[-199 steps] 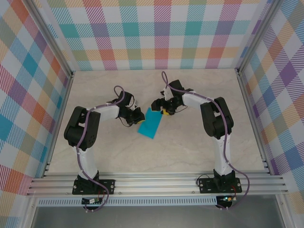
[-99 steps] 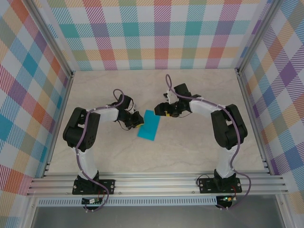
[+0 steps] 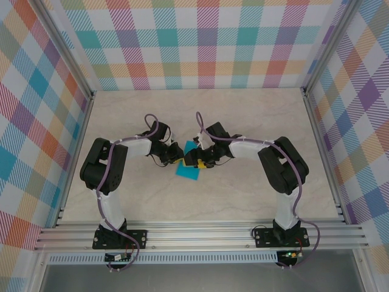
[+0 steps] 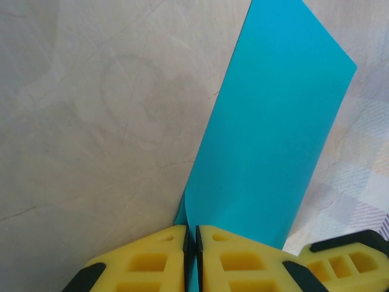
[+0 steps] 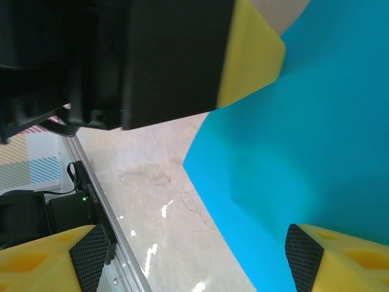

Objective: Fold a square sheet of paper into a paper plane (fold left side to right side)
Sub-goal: Third fold the triangle at the center of the table.

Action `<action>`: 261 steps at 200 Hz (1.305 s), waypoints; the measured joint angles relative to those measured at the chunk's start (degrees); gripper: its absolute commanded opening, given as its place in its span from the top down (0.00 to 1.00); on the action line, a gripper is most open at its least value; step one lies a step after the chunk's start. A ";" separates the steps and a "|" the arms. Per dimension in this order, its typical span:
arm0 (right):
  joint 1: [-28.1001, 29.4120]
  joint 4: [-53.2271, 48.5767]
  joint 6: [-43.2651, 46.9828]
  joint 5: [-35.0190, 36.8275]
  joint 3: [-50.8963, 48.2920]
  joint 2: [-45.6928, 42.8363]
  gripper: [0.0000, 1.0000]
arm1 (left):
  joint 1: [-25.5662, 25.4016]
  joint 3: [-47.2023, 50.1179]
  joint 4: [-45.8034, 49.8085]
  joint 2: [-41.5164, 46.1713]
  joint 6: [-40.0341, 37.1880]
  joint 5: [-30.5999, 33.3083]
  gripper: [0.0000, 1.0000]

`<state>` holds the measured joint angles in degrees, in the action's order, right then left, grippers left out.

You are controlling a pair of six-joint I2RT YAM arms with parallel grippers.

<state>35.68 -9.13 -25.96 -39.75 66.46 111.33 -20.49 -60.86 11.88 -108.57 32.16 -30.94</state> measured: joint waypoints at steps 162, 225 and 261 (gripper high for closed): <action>1.01 -3.63 8.09 12.04 -3.58 -8.50 0.22 | -0.61 0.02 0.24 0.61 1.16 0.09 0.94; 14.99 -0.31 17.57 27.19 -10.14 -14.97 0.23 | -1.36 0.02 0.66 2.67 2.62 -0.07 0.97; 21.40 3.08 22.16 37.33 -10.86 -14.75 0.23 | -1.64 0.02 1.33 2.69 3.21 -0.09 0.98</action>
<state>57.08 -6.04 -3.79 -2.42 55.59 96.57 -22.13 -60.84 13.21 -105.89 35.38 -31.03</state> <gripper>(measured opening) 0.772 0.035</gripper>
